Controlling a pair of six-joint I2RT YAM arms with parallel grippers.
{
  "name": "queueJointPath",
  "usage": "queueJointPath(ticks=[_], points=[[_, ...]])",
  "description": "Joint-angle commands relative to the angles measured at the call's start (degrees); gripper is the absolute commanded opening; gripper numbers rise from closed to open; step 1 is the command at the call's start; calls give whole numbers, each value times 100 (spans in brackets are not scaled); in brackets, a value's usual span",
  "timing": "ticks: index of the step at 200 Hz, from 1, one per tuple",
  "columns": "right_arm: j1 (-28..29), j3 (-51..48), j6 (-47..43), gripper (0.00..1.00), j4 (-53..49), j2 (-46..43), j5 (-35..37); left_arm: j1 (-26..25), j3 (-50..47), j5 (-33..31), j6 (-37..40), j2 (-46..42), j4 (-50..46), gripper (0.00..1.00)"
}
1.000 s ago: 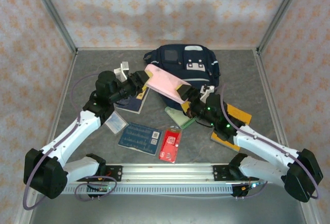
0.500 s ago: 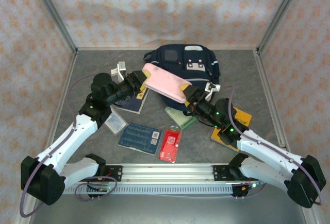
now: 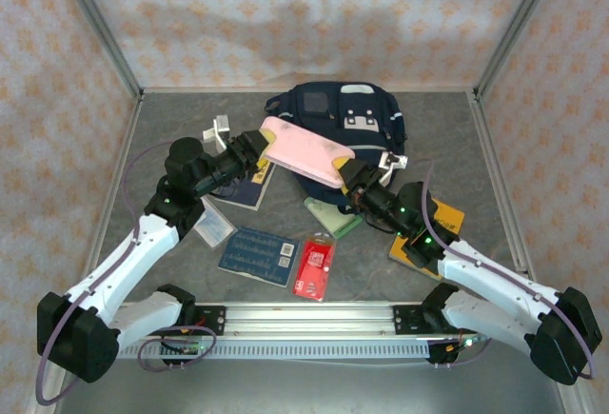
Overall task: Pack the student bag
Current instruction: Rotate the pencil case.
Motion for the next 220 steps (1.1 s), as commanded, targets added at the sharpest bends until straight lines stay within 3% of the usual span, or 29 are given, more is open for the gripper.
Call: queueJointPath(ticks=[1,16,74,107,171,220], points=[[-24,120,-13,47,763,-79,-21,-60,-124,148,84,-80,25,34],[-25,168,-16,57,806,-32,-134,-77,-128,174,55,-62,67,34],[-312,508,-25,57,1202,328,-1702,-86,-132,332,-69,29,200,34],[-479,485,-234,55,589,-157,-1640,-92,-166,315,-77,36,177,33],[-627,446,-353,62,315,-338,-1550,-95,-168,385,-216,169,363,32],[-667,529,-332,43,266,-319,-1566,-130,-184,359,-200,194,289,35]])
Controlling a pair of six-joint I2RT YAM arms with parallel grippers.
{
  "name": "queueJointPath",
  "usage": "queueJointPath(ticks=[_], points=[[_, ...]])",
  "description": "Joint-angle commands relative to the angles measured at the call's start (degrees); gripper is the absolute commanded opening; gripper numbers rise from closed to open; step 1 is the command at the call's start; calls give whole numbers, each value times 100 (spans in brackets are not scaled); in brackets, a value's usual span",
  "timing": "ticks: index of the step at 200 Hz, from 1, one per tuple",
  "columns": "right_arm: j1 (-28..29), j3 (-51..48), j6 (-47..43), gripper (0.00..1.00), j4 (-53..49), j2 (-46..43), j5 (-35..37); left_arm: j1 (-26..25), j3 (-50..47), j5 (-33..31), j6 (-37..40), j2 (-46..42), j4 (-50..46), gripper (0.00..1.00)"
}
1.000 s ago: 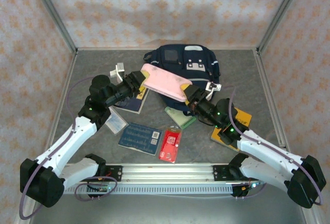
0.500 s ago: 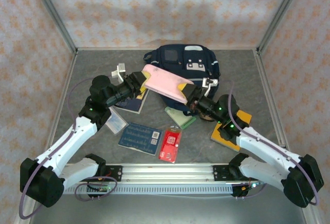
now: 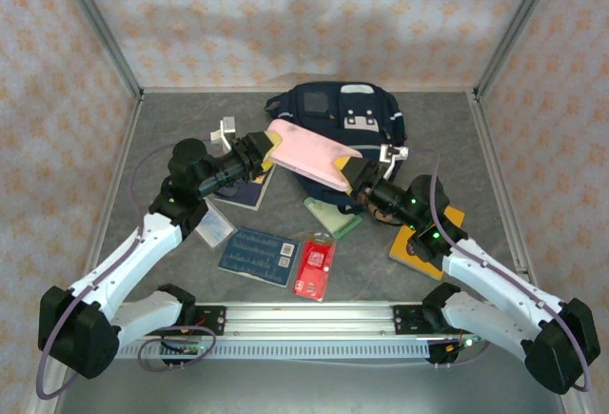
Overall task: Pack the student bag
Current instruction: Rotate the pencil case, then open the student bag at the top-center of the table.
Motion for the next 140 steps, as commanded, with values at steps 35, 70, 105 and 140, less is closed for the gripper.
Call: queueJointPath(ticks=[35,70,105,140], points=[[-51,317,-197,33,192,-380,137,-61,-55,25,258,60,-241,50],[-51,360,-504,33,-800,-915,699,-37,305,-153,961,39,-1191,73],[-54,1189,-1683,31,-4351,-1840,2594,-107,1812,-1500,3669,313,-3881,77],[-52,2090,-2477,24,-6806,-1937,4227,-808,3321,-2236,5895,1909,-4916,77]])
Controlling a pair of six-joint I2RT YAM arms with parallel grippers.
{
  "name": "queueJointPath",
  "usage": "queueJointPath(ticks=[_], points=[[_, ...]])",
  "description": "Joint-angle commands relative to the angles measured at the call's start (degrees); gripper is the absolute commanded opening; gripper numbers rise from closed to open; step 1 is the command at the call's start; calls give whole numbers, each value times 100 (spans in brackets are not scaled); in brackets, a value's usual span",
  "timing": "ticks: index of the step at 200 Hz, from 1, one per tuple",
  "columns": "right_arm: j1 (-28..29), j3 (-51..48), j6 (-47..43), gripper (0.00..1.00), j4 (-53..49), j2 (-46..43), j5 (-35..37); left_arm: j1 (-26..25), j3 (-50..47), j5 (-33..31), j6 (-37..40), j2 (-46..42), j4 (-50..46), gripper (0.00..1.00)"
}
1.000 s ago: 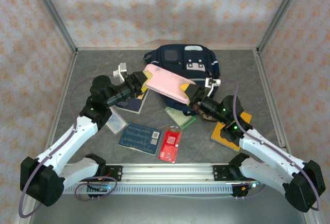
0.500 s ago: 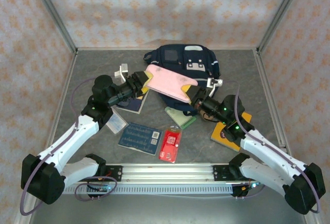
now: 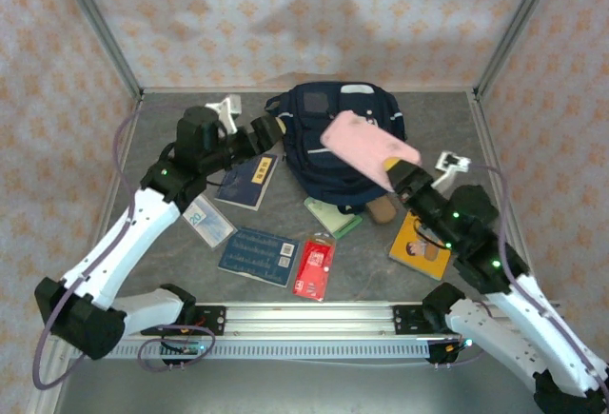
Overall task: Pack the student bag
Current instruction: Open the student bag at the top-center of the table.
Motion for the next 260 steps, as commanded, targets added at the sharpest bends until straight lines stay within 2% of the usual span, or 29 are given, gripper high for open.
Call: queueJointPath(ticks=[1,20,36,60,68,75,87,124,159,178,191,197,218,248,260], points=[[-29,569,-924,24,-2240,-69,1588,-505,933,-775,2335,1114,-1454,77],[-34,913,-1273,25,-2835,-83,2023,-941,2449,-660,3700,2607,-2674,76],[-29,1142,-1516,26,-3155,-94,2260,-1115,3507,-1184,4409,3612,-3395,75],[-31,1281,-1743,27,-3378,-111,2412,-1172,4210,-1217,5226,4565,-3380,78],[-31,1273,-1813,27,-3392,-120,2409,-1230,4411,-1165,5601,4795,-3351,81],[-31,1265,-1869,28,-3401,-120,2407,-1284,4604,-1137,5910,4988,-3347,87],[-34,1240,-1947,28,-3411,-120,2420,-1329,4971,-1154,6302,5344,-3427,89],[-29,1068,-2074,28,-3270,-153,2275,-1354,5716,-1044,6879,6177,-3590,92],[-31,958,-2208,29,-3159,-164,2110,-1426,5834,-1922,7004,6606,-3388,93],[-35,894,-2244,29,-3062,-165,2028,-1424,5832,-2098,6977,6763,-3250,90],[-37,831,-2259,29,-2997,-164,1993,-1425,5920,-2141,6920,6908,-3218,82],[-31,801,-2259,29,-2973,-164,1990,-1424,5989,-2108,6887,6974,-3233,75],[-33,746,-2269,29,-2980,-177,2018,-1424,6197,-2036,6750,7095,-3201,39],[-30,706,-2273,28,-2972,-250,2061,-1400,6442,-2070,6708,6961,-3081,1],[-33,692,-2274,28,-2945,-252,2055,-1369,6518,-2220,6617,6836,-2930,0]])
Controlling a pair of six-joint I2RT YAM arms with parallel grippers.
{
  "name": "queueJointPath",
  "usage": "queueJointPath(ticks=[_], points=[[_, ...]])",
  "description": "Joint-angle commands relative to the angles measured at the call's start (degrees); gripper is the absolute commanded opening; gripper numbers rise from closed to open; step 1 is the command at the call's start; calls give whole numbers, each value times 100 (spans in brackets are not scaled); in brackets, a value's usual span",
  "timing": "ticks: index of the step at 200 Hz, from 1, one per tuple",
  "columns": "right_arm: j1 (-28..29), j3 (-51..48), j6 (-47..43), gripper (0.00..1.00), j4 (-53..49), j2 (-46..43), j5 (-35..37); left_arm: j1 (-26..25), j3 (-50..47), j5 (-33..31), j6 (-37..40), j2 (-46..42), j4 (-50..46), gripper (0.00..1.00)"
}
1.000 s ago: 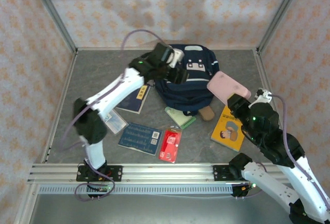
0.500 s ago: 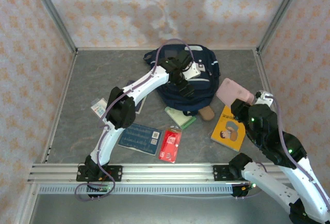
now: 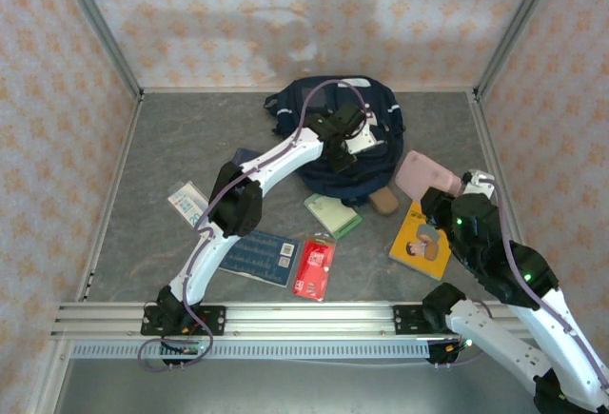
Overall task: Pack the student bag
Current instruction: Open the student bag at the top-center of the table, then place the pencil case in the student bag.
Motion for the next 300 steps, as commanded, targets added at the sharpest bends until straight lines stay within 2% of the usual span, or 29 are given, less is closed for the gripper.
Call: queueJointPath(ticks=[1,34,94,152,179,204,217,243,276,300], points=[[-20,-40,-105,28,316,-99,86,136,338,-527,-179,-129,321,0],[-17,-66,-123,28,408,-44,65,285,485,-760,-623,-639,760,0],[-13,-56,-26,28,1023,314,-384,702,491,52,-1277,-1457,1119,0],[-21,-358,778,28,2868,1297,-1430,977,497,512,-1508,-1715,1273,0],[-27,-593,1344,27,3904,1826,-1477,1073,497,809,-1743,-1781,1423,0],[-149,-695,1794,27,4786,2453,-1563,1069,497,1006,-1789,-1799,1501,0],[-362,-782,2285,26,5179,2821,-1753,1083,497,1051,-1837,-1808,1539,0],[-665,-1092,3248,26,6588,3622,-2027,1091,497,1142,-1943,-1835,1625,0],[-724,-906,3969,26,7785,4958,-2022,1112,502,1331,-2178,-1852,1874,0],[-725,-402,4332,27,8507,6096,-2051,1120,526,1487,-2262,-1819,1989,0]])
